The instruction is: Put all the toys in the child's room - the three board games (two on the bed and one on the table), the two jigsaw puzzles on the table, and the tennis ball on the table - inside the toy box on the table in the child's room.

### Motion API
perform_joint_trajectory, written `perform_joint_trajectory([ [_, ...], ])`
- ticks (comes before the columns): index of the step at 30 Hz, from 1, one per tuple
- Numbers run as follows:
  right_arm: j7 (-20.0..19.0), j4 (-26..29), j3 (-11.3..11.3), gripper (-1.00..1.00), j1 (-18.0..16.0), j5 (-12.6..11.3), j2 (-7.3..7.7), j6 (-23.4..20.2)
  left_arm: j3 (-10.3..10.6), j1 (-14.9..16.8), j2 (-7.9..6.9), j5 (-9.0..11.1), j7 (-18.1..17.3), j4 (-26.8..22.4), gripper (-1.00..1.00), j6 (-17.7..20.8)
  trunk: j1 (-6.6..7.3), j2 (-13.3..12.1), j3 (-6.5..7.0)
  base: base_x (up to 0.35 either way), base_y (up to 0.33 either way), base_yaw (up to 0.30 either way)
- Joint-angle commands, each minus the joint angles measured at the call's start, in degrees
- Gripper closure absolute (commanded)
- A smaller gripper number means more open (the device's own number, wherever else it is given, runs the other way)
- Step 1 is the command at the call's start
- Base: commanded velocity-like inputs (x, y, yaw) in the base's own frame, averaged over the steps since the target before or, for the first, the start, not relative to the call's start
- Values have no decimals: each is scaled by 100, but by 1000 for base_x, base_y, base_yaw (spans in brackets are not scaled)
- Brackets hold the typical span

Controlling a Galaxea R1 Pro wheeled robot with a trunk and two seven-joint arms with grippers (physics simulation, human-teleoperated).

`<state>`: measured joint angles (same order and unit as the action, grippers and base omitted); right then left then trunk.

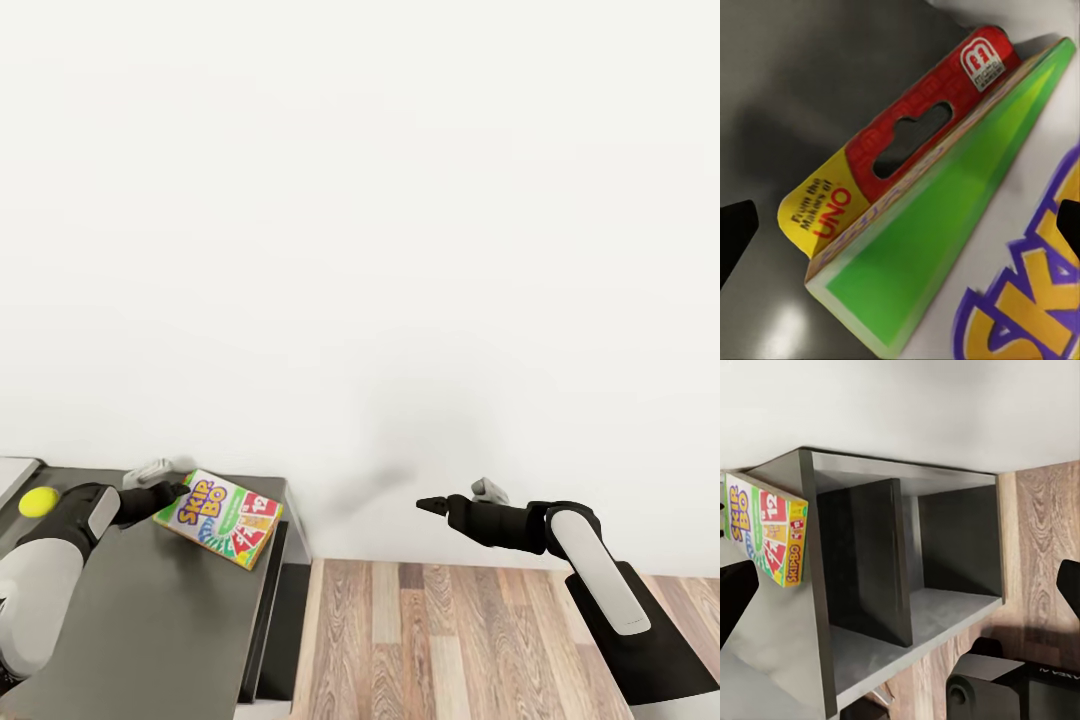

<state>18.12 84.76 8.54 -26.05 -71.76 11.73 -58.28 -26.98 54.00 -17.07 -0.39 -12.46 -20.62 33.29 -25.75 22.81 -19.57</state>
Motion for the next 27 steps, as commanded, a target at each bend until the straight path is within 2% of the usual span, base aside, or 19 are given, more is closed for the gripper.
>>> perform_joint_trajectory([
  [1, 60, 6, 8, -100, -5, -57, 5, -5, -35, 5, 4, -6, -19, -7, -100, 38, -4, 11, -10, 33, 6, 0],
  [6, 60, 6, 8, -100, -5, -57, 5, -3, -32, 5, 8, -5, -19, -6, -100, 38, -4, 11, -10, 16, -11, 0],
  [14, 60, 6, 8, -100, -5, -57, 5, -4, -26, 5, 12, -5, -19, -5, -100, 38, -4, 11, -10, 2, -181, 0],
  [27, 60, 6, 8, -100, -5, -57, 5, -7, -26, 5, 11, -5, -19, -5, -100, 38, -4, 11, -10, -27, -35, 0],
])
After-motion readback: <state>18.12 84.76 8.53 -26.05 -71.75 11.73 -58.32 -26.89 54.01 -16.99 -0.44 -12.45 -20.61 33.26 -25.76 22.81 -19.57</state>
